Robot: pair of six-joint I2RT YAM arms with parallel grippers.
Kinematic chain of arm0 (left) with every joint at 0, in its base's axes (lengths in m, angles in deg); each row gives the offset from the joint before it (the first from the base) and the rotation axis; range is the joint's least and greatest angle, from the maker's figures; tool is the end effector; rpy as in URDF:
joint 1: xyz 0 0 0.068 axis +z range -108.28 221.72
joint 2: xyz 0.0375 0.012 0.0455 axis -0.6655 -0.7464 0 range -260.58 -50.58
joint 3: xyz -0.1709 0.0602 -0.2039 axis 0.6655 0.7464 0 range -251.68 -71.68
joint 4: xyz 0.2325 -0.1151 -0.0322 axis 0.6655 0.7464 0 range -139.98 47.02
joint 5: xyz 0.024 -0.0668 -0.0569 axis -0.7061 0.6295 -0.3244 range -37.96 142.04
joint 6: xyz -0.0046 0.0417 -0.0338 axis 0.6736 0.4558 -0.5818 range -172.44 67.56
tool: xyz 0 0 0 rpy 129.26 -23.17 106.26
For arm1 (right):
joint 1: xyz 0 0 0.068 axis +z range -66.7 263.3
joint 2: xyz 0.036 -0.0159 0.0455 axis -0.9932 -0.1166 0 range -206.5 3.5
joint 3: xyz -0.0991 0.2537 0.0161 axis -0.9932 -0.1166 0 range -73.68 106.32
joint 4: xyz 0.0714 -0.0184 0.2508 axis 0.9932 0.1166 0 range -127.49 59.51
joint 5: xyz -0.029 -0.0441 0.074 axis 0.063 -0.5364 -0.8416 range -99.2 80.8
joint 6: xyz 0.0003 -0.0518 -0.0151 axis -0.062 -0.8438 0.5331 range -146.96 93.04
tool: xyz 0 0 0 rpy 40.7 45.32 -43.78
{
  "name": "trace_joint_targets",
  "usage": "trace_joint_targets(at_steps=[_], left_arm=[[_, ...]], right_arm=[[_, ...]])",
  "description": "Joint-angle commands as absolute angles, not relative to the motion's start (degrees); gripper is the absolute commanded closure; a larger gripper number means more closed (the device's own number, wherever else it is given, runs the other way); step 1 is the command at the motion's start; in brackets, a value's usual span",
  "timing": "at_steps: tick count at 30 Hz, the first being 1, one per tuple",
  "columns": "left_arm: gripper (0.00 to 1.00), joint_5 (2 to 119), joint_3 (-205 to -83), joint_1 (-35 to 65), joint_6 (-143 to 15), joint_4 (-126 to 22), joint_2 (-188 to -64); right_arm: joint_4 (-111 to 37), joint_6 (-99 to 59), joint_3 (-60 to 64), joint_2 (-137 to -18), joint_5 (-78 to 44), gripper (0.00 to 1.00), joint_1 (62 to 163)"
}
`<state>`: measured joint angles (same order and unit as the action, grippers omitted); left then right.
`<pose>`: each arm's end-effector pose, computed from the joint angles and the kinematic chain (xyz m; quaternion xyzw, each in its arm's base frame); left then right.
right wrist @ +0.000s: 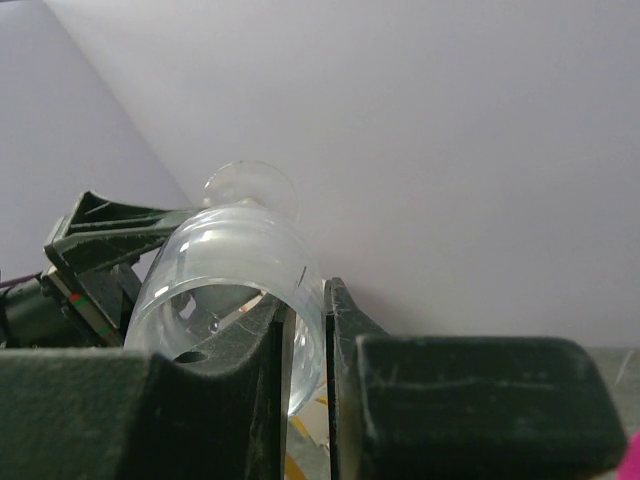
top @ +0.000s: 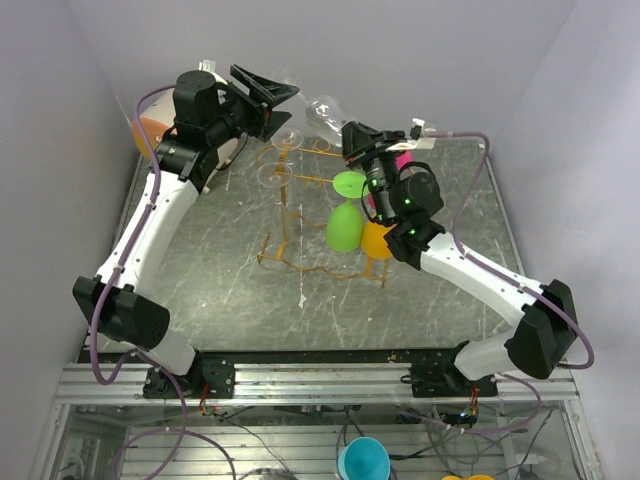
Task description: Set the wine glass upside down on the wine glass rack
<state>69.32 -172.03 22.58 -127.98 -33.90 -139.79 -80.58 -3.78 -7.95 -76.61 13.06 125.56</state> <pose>0.3298 -0.1256 0.4744 -0.2548 0.6900 -0.5665 0.3715 0.2465 0.2055 0.4222 0.0809 0.5208 0.3734 0.7634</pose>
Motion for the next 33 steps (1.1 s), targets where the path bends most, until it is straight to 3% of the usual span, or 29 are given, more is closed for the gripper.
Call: trace_joint_targets(at_steps=[1,16,20,25,33], left_arm=[[0.25,71.9,-172.0,22.9,-130.7,-36.2,-138.3],[0.34,73.0,-171.4,23.0,-132.5,-36.2,-138.4],[0.53,73.3,-170.9,23.0,-132.5,-37.0,-138.3],[0.91,74.6,-170.0,23.1,-132.1,-40.8,-138.1],[0.93,78.0,-174.5,23.1,-118.2,-46.4,-137.4]], right_arm=[[-87.9,-6.8,-6.5,-78.3,15.2,1.00,127.7],[-92.6,-13.1,-4.0,-83.3,21.7,1.00,133.7],[-94.3,-15.8,-3.9,-83.5,23.0,1.00,135.0],[-95.0,-16.7,-4.2,-83.4,23.4,1.00,135.7],[-92.8,-15.8,-4.6,-82.9,19.9,0.98,136.1]])
